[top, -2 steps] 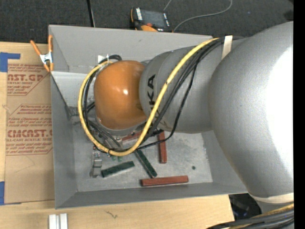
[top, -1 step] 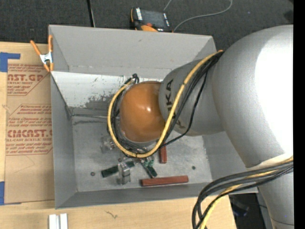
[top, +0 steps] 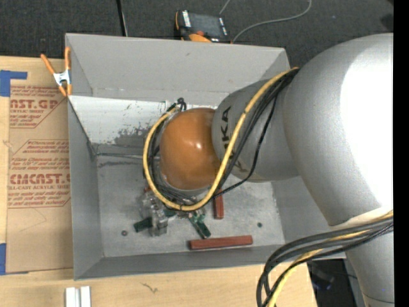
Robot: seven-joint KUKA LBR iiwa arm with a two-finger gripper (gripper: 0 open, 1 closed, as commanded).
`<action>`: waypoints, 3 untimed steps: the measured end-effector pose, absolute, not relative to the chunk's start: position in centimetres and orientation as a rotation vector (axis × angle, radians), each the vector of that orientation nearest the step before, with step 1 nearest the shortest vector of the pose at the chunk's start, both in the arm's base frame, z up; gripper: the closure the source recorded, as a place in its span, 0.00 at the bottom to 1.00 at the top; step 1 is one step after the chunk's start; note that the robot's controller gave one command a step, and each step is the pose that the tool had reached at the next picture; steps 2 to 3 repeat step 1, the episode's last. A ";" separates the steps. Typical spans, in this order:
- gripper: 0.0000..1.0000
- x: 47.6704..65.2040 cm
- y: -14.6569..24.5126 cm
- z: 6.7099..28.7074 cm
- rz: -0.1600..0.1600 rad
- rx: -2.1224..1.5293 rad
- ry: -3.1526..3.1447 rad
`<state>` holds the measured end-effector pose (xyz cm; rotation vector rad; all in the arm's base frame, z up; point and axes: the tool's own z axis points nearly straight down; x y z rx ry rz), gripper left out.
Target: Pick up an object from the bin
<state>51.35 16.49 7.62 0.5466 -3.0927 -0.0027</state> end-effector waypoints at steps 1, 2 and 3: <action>1.00 48.3 18.1 21.3 -0.003 0.594 -3.093; 1.00 48.3 18.1 21.3 -0.003 0.594 -3.093; 1.00 48.3 18.1 21.3 -0.003 0.594 -3.093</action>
Offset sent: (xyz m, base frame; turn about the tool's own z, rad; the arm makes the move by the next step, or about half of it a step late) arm -0.0313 0.0145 0.1324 -0.0289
